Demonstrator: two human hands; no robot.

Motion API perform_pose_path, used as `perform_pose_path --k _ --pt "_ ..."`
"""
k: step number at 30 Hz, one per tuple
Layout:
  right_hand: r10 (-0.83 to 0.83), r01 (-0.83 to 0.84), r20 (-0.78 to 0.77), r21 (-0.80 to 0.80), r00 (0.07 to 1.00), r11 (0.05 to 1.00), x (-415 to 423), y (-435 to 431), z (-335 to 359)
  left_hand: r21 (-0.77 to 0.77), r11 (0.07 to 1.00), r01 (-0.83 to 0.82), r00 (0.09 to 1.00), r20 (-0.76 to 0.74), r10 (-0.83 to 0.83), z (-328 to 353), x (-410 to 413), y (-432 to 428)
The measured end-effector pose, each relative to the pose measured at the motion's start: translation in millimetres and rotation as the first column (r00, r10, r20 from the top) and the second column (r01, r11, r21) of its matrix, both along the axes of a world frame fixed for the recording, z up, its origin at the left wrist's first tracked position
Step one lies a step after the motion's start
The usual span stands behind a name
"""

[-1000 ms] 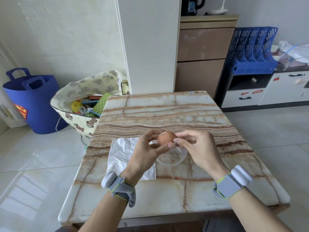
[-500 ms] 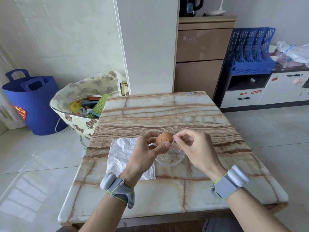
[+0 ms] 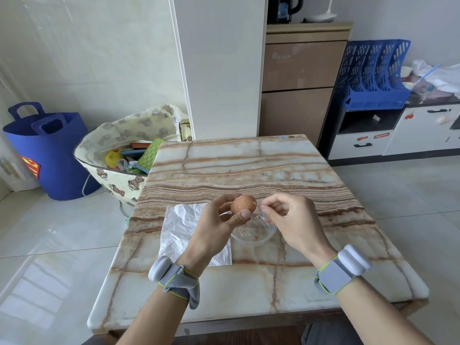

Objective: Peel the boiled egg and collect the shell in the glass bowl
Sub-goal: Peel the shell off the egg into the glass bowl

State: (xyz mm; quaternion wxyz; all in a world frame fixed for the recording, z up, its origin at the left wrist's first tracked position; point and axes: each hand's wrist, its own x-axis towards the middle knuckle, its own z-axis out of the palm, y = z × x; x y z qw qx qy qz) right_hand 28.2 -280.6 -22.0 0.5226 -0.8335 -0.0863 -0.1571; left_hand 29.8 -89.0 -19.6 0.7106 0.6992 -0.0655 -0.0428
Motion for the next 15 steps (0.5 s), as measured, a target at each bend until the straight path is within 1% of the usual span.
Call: perform_pose_path --k 10,15 --pt "0.04 -0.041 0.012 0.029 0.999 0.999 1.6 1.1 -1.7 -0.007 1.0 0.003 1.0 -0.004 -0.003 -1.4 1.2 0.4" --pt "0.039 -0.039 -0.002 0.045 0.999 0.998 2.6 2.3 0.4 0.012 0.999 0.03 0.999 0.026 -0.03 1.3 -1.1 1.9"
